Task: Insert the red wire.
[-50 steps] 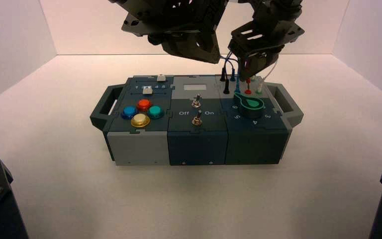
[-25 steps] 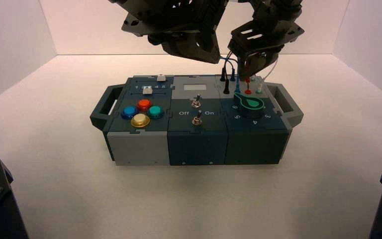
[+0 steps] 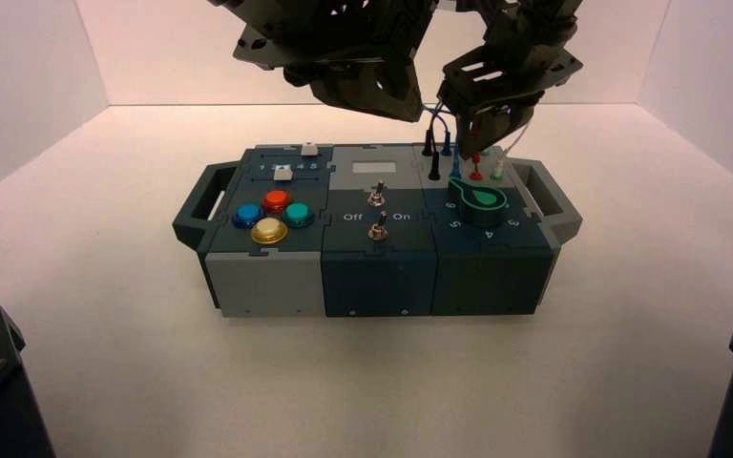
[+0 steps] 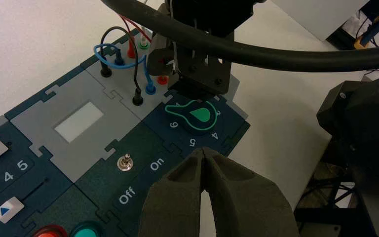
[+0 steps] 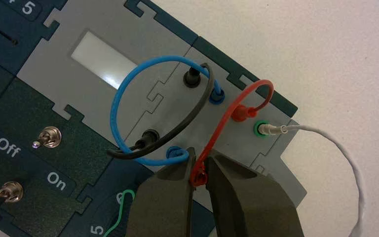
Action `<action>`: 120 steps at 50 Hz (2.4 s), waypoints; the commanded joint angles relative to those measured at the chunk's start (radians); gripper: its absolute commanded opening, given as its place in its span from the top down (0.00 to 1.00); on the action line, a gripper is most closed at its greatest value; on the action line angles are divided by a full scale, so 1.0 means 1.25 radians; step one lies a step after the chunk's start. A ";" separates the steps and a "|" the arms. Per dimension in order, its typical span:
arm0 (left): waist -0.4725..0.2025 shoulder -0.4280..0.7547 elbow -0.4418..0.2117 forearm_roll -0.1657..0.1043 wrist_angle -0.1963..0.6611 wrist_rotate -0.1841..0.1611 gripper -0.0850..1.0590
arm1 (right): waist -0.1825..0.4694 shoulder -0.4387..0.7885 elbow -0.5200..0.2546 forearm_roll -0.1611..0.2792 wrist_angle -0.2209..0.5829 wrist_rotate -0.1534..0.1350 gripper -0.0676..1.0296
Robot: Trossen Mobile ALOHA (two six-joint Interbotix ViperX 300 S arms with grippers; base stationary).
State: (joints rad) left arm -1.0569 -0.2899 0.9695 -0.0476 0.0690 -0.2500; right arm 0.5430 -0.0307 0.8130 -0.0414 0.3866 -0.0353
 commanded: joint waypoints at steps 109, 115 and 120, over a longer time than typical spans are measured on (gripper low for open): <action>0.009 -0.012 -0.023 0.006 -0.012 0.009 0.95 | 0.006 0.076 -0.071 -0.013 0.125 -0.001 0.79; 0.009 -0.013 -0.021 0.006 -0.012 0.009 0.95 | 0.004 0.076 -0.081 -0.020 0.131 0.000 0.64; 0.009 -0.016 -0.020 0.006 -0.012 0.009 0.95 | 0.004 0.072 -0.086 -0.027 0.135 0.000 0.63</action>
State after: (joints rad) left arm -1.0477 -0.2915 0.9679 -0.0430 0.0629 -0.2408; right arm 0.5430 0.0690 0.7194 -0.0675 0.5553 -0.0368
